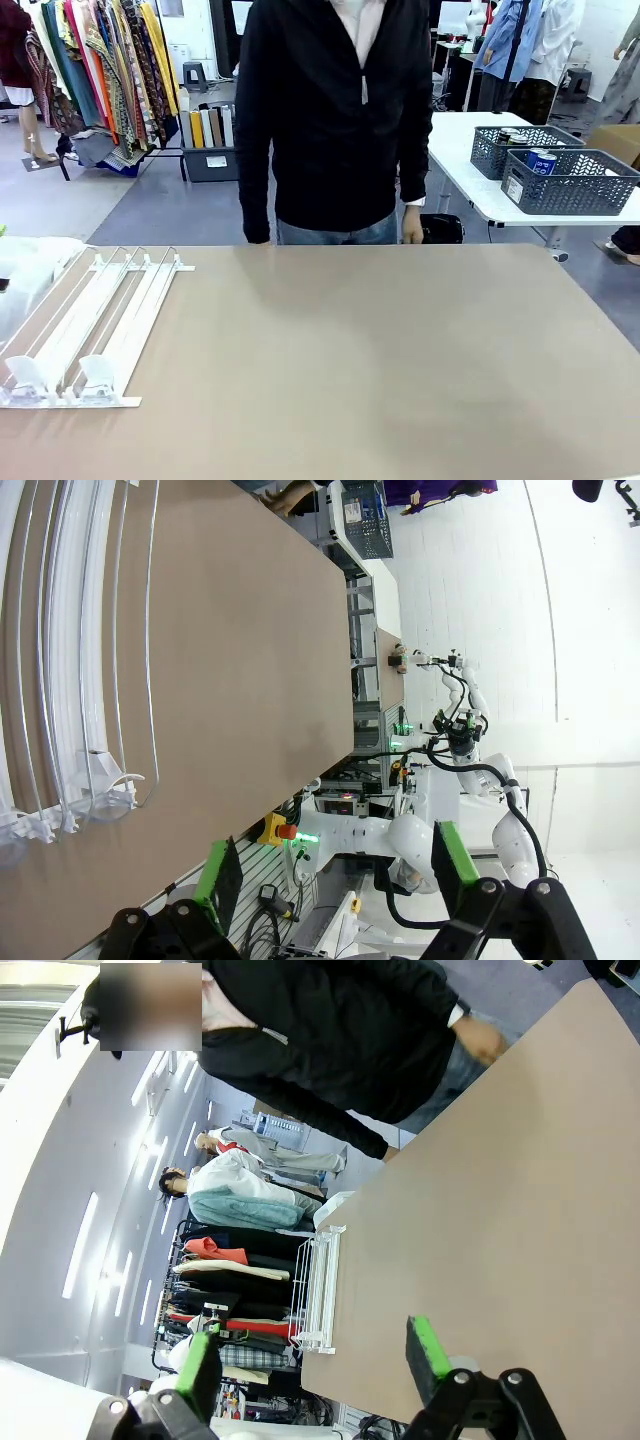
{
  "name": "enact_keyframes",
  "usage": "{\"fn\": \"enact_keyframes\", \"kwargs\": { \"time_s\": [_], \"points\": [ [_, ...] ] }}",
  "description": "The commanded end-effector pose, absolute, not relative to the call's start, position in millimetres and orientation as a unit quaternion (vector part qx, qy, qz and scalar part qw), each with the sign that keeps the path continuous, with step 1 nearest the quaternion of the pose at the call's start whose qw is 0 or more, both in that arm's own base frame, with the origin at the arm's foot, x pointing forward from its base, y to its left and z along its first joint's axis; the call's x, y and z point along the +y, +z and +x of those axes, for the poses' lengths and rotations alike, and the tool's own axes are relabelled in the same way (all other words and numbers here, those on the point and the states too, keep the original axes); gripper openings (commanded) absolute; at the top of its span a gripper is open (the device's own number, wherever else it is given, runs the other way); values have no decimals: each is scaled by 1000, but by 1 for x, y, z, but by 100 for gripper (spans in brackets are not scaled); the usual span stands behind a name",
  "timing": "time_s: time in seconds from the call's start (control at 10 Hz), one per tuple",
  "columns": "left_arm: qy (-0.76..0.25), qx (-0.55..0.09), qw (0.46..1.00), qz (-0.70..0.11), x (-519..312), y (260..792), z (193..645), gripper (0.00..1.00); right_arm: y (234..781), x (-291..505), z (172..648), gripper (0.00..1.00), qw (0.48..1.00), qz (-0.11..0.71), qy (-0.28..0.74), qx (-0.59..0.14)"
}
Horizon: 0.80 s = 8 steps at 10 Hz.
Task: Retrieve and store the cans from the dispenser.
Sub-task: Pick up one can from the Automatic Can Dispenser and place it in the middle of the table.
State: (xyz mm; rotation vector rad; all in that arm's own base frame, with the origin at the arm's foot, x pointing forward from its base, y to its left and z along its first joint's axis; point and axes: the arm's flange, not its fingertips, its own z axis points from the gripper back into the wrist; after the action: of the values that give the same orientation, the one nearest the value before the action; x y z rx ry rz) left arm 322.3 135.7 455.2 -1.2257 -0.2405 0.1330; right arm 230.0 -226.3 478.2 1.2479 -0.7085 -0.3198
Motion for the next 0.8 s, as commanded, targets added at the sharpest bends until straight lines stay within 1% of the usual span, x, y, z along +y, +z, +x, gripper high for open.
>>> {"fn": "enact_keyframes", "kwargs": {
  "time_s": [0.0,0.7],
  "points": [
    [64,-106,809,-574,135,457,320,100,480,-225,233,100,732,574,-140,-338],
    [64,-106,809,-574,135,457,320,100,480,-225,233,100,732,574,-140,-338]
  ]
}}
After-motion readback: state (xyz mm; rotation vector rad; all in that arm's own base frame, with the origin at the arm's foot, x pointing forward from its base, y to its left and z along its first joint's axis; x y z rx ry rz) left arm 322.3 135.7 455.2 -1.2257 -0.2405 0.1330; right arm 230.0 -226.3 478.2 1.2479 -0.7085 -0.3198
